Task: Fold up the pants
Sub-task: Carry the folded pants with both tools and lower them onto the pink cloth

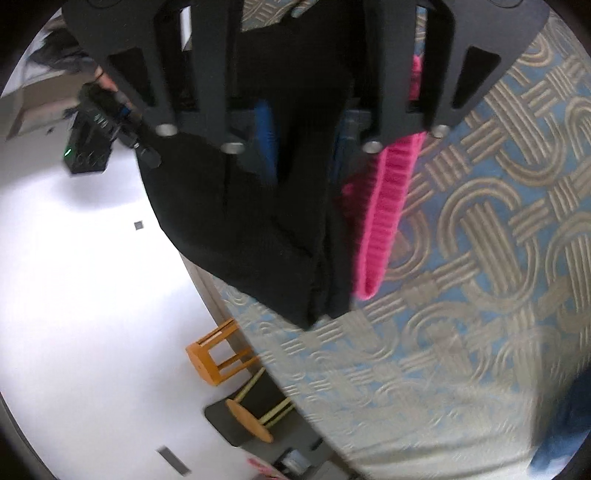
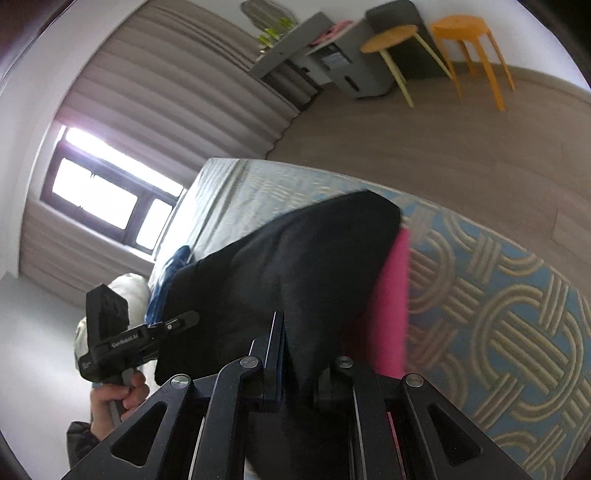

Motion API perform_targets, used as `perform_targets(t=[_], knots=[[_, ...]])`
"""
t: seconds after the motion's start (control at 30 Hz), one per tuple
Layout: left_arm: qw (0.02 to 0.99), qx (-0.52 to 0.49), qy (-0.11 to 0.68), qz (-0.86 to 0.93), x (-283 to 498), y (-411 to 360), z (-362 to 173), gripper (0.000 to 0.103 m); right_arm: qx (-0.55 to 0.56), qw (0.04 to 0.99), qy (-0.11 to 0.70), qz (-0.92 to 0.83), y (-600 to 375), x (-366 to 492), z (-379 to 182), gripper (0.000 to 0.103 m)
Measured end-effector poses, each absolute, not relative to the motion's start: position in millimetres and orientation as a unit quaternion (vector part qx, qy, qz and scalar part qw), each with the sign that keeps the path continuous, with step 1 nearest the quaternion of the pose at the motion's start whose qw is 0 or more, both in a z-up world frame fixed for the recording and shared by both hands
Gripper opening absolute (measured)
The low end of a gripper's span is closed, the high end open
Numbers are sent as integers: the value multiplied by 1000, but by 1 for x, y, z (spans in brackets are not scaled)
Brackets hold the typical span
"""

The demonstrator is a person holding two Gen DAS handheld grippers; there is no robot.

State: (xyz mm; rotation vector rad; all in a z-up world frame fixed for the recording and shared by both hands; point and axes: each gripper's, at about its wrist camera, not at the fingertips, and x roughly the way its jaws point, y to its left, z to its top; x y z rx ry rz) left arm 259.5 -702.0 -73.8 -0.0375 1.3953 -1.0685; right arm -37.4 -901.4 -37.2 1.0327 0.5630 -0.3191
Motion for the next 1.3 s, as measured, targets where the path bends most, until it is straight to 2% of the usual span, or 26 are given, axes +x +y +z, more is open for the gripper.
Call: perform_targets(t=[0.17,0.23,0.3,0.33,0.37,0.4,0.43,0.47,0.5,0.53,0.57,0.73,0.87,0.97,1.07,1.3], knots=[[625,-18,624,-469,265,-683,-70,49,519,802,251,-158,-905,-54,-61,23],[645,8,611,-459,263,-675,-54,56,515,802,254,-166,-904,-60,-55,28],[674,27,576,-462,260,-665,-26,60,498,805,262,-187,-901,-72,-44,31],[688,35,554,-468,257,-661,-11,60,490,805,265,-204,-899,-77,-36,35],[702,37,525,-481,251,-654,8,60,475,804,269,-236,-896,-82,-24,44],[710,41,507,-488,246,-653,19,59,462,806,266,-256,-892,-87,-15,44],[719,50,483,-497,236,-652,32,54,448,814,256,-268,-887,-92,-3,44],[721,66,457,-516,221,-656,44,31,436,824,242,-267,-882,-94,9,41],[721,81,448,-522,214,-664,48,14,425,834,232,-264,-877,-93,20,36],[720,96,444,-526,205,-669,49,10,407,845,226,-262,-870,-91,31,10],[719,113,439,-527,193,-676,47,7,382,856,226,-263,-861,-84,42,3],[734,156,456,-479,184,-701,-1,6,305,865,269,-294,-829,-27,48,2],[742,161,475,-444,191,-697,-47,5,301,844,313,-314,-828,2,4,2],[739,115,489,-448,201,-688,-61,3,287,838,344,-312,-829,12,-40,0],[738,95,494,-450,202,-687,-66,3,239,861,311,-324,-813,4,-46,0],[779,166,421,-433,178,-699,-64,3,246,855,294,-349,-803,-1,-52,0]])
